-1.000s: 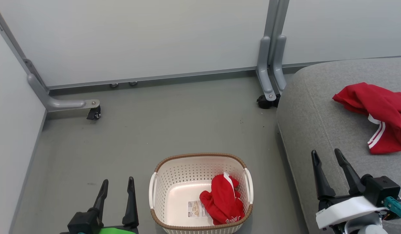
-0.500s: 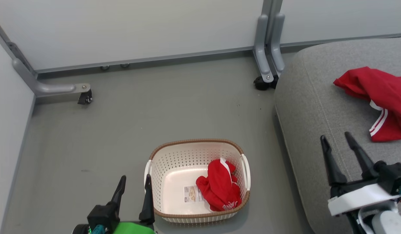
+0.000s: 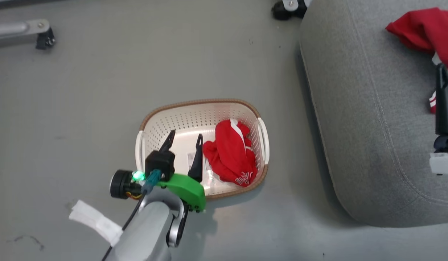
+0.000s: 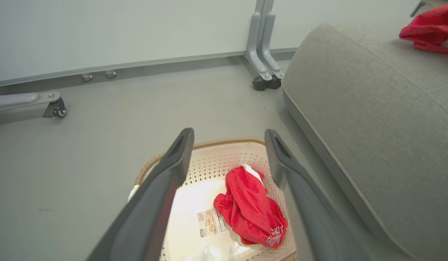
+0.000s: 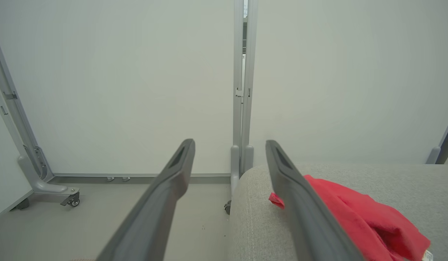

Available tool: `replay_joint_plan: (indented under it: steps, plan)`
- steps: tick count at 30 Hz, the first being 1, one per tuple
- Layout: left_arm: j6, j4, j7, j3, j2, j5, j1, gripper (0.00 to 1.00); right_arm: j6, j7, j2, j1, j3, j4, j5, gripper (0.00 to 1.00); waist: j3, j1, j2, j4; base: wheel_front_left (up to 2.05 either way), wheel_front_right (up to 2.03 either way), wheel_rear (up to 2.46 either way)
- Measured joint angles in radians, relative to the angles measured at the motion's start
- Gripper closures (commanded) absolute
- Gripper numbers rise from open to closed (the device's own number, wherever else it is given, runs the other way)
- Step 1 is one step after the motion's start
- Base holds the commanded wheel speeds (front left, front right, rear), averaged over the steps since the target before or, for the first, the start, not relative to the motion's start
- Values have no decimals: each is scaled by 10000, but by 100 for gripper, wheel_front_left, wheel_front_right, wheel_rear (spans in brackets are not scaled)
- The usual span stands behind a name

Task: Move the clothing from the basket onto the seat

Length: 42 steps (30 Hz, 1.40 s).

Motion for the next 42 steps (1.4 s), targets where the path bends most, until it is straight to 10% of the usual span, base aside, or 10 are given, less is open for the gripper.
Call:
replay_joint_plan:
  steps: [13, 42]
  plan:
    - [-130, 4140, 90, -2729, -13, -2638, -3877, 0, 2, 0, 6, -976, -318, -1039, 602, 0, 3156, 2, 0, -841, 0, 0, 0]
    - [1068, 6268, 2328, -5672, -4, -5547, -7056, 0, 2, 0, 458, -1588, 61, -1680, 865, 0, 6861, 0, 0, -2568, 0, 0, 0]
